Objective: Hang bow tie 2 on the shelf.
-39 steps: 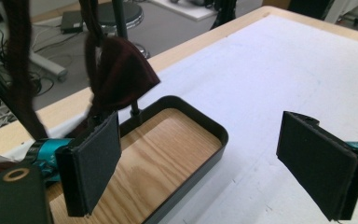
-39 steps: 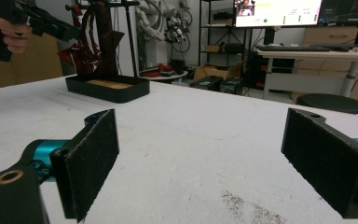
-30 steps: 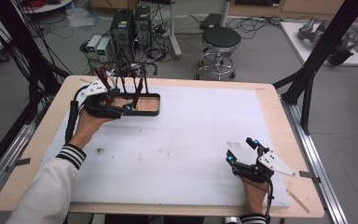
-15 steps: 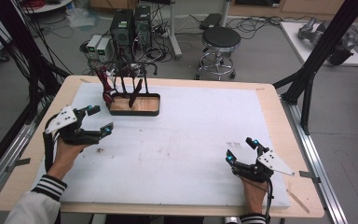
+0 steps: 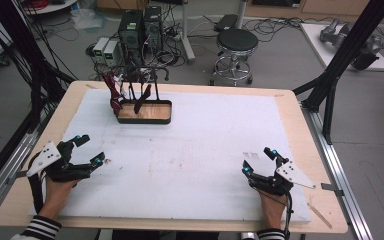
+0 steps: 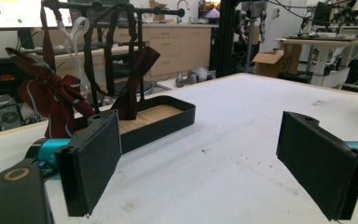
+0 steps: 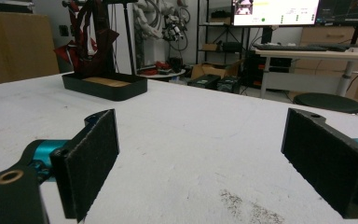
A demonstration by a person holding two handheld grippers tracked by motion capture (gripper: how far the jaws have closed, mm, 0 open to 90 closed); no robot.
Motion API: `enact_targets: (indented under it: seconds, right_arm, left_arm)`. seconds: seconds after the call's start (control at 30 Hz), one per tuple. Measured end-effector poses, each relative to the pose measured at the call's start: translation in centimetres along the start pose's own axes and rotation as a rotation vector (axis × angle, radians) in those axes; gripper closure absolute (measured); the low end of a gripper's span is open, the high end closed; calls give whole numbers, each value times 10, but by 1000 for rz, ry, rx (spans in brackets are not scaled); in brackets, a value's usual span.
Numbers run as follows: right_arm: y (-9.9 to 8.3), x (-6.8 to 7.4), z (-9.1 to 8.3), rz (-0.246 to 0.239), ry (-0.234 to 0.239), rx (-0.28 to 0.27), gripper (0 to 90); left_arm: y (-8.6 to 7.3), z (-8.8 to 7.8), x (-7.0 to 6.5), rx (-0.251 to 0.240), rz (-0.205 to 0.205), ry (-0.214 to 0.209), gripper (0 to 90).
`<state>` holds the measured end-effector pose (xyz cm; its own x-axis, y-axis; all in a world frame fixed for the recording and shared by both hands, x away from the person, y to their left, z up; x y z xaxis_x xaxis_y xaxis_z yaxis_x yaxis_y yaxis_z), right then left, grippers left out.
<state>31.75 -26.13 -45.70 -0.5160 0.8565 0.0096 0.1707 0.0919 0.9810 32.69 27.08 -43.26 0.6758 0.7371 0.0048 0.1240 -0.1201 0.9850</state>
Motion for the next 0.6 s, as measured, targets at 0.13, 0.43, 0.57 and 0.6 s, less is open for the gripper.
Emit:
enact_targets:
  seconds: [0.13,0.43,0.57,0.6]
  right_arm:
    - [0,0,0,0,-2,0,104]
    - [0,0,0,0,0,0,103]
    - [0,0,0,-1,-1,0,104]
    - [0,0,0,2,0,3,104]
  left_arm:
    - [-5,0,-3,-3,6,26,143]
    - [-19,5,-9,-32,18,51,148]
    - [-20,4,-10,-43,22,53,149]
    - [-20,4,-9,-45,18,54,149]
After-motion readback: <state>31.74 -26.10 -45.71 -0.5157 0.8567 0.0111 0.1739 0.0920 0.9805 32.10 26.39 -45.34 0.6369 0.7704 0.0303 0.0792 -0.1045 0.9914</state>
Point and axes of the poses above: each handheld gripper's, and its own axes: z roughly forward along the jaws, y roughly out of its top, x roughly to its left, the point moved 6 cm from there along z, roughly forward along the jaws, and after that the axes turned 8 degrees about x, right-handed, at the moved point
